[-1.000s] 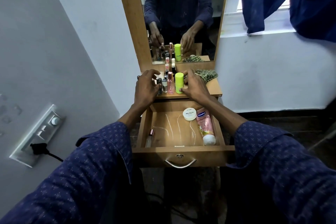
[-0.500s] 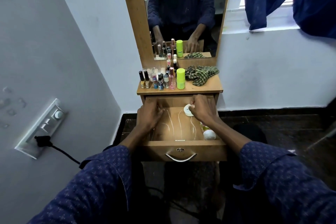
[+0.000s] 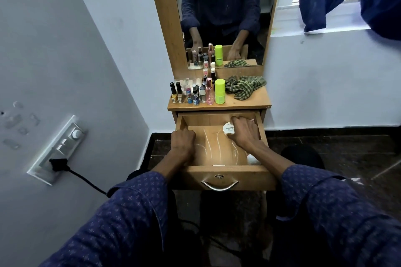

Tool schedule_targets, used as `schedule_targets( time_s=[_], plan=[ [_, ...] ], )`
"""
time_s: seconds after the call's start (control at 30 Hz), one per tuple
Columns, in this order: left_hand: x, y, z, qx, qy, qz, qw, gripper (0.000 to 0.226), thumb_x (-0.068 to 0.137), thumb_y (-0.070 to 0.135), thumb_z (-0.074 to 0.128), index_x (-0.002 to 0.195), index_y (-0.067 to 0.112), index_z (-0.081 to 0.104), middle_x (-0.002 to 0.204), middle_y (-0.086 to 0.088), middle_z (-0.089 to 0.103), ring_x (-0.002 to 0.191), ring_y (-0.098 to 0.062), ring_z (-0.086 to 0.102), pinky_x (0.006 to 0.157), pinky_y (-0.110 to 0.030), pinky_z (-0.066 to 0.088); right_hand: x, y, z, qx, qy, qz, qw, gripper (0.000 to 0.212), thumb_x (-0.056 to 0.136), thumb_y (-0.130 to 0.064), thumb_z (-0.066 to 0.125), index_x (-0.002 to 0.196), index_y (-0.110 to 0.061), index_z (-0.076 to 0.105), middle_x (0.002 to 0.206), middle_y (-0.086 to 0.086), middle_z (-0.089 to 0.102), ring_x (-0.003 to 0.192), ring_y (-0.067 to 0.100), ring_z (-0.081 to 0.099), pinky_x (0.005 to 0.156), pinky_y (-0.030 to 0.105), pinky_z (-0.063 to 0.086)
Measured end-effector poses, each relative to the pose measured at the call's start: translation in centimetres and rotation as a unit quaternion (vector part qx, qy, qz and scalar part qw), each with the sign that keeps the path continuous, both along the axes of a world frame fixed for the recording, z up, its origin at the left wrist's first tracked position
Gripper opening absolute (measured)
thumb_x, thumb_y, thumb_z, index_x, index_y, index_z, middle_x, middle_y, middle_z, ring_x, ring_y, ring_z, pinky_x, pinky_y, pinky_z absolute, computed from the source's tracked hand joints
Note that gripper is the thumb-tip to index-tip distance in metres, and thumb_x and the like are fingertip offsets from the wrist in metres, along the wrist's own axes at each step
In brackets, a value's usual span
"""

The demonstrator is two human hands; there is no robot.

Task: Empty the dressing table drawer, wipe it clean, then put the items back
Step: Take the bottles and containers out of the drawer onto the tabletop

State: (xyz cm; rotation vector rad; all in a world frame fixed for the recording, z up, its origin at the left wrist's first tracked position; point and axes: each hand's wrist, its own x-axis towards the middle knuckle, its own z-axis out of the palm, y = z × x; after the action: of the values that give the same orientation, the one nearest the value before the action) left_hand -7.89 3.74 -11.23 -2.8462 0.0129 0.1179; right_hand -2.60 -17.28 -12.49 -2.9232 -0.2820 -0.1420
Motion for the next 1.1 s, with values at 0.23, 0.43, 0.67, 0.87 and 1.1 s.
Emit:
schedule_targets(
  time_s=[0.23, 0.43, 0.67, 0.87, 1.1],
  plan=[
    [0.2, 0.1, -0.4, -0.037, -0.014, 0.016, 0.999, 0.020, 0.100, 0.022, 0.064, 0.118, 0.015, 0.069, 0.117, -0.007, 0.072, 0.109, -0.026, 0.069, 0.089, -0.036, 0.052, -0.5, -0.3, 0.1, 0.053, 0.025, 0.001, 0.998, 0.044, 0.083, -0.045, 0.081, 0.115, -0.020, 0.064, 0.118, 0.008, 0.072, 0.108, 0.031, 0.064, 0.092, 0.039, 0.043],
    [1.4, 1.7, 0.1, -0.275, 0.003, 0.092, 0.957, 0.026, 0.080, 0.040, 0.086, 0.095, 0.019, 0.082, 0.095, 0.000, 0.078, 0.092, -0.023, 0.072, 0.083, -0.040, 0.060, -1.4, -1.0, 0.2, 0.118, 0.042, 0.019, 0.992, 0.047, 0.084, -0.048, 0.079, 0.120, -0.022, 0.064, 0.125, 0.006, 0.071, 0.119, 0.031, 0.055, 0.089, 0.038, 0.039],
    [1.4, 3.1, 0.9, -0.482, -0.010, 0.058, 0.874, 0.010, 0.083, 0.020, 0.089, 0.089, 0.016, 0.082, 0.088, 0.003, 0.080, 0.085, -0.011, 0.074, 0.088, -0.036, 0.061, -1.8, -1.6, -0.4, 0.165, 0.061, 0.007, 0.984, 0.053, 0.077, -0.059, 0.081, 0.118, -0.032, 0.063, 0.120, -0.003, 0.073, 0.124, 0.028, 0.045, 0.077, 0.040, 0.054],
    [0.8, 2.6, 0.5, -0.396, 0.025, 0.000, 0.918, 0.015, 0.081, 0.024, 0.089, 0.091, 0.024, 0.077, 0.087, 0.008, 0.078, 0.082, -0.010, 0.073, 0.082, -0.043, 0.063, -2.4, -0.9, -0.3, 0.158, 0.077, 0.021, 0.984, 0.051, 0.083, -0.052, 0.080, 0.123, -0.026, 0.062, 0.128, 0.002, 0.070, 0.124, 0.028, 0.054, 0.080, 0.038, 0.043],
    [0.4, 1.1, 0.1, -0.278, 0.020, -0.041, 0.959, 0.018, 0.089, 0.027, 0.081, 0.106, 0.026, 0.077, 0.106, 0.003, 0.077, 0.091, -0.015, 0.069, 0.081, -0.035, 0.060, -3.2, -0.4, -0.2, 0.153, 0.073, 0.043, 0.985, 0.052, 0.082, -0.051, 0.080, 0.123, -0.025, 0.062, 0.130, 0.006, 0.070, 0.117, 0.028, 0.066, 0.077, 0.035, 0.041]
  ],
)
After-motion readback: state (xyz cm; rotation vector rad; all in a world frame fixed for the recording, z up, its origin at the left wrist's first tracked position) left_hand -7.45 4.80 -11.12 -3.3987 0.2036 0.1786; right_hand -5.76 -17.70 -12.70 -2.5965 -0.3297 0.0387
